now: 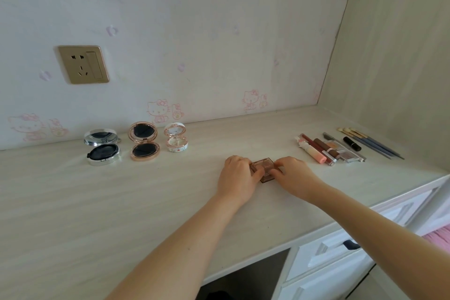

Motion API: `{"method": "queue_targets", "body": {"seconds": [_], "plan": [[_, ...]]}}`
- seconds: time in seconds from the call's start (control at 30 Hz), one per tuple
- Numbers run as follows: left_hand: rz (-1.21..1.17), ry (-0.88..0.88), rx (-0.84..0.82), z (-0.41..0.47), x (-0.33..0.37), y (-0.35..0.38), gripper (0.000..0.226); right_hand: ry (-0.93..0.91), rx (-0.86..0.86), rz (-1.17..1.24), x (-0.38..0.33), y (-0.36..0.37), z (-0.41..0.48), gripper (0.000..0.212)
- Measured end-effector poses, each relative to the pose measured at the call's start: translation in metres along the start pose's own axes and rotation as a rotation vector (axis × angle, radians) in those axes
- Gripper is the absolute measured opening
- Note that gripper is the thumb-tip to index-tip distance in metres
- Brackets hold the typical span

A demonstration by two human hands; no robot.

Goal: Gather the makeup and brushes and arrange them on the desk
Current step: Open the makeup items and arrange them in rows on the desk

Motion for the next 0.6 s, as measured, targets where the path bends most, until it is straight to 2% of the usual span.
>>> {"method": "queue_targets", "body": {"seconds": [0.27,0.4,0.53,0.6], "plan": [[-0.239,-0.053,0.049,-0.009,0.009,-0.002,0.036,0.125,0.099,0.264,0.007,-0.003,-0.003,0.026],[-0.436,-0.106,0.092,-0.014,0.011,-0.010,0.035,0.123,0.235,0.380,0.004,-0.011,-0.008,0.011],[-0.523,-0.138,0.128,-0.018,0.008,-0.020,0.036,0.099,0.207,0.507,-0.004,-0.013,-0.008,0.007],[-0.584,-0.164,0.118,-0.019,0.005,-0.024,0.036,0.081,0.177,0.541,-0.008,-0.012,-0.008,0.012]]}}
Point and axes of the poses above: each hand's wrist, its own z-axis towards the middle knuckle, its own y-axis out of the palm, x = y × z, the point moved 3 cm from there along z, towards the middle knuckle, and after that the axes turned 1 degree about -y, right-handed, at the moved point
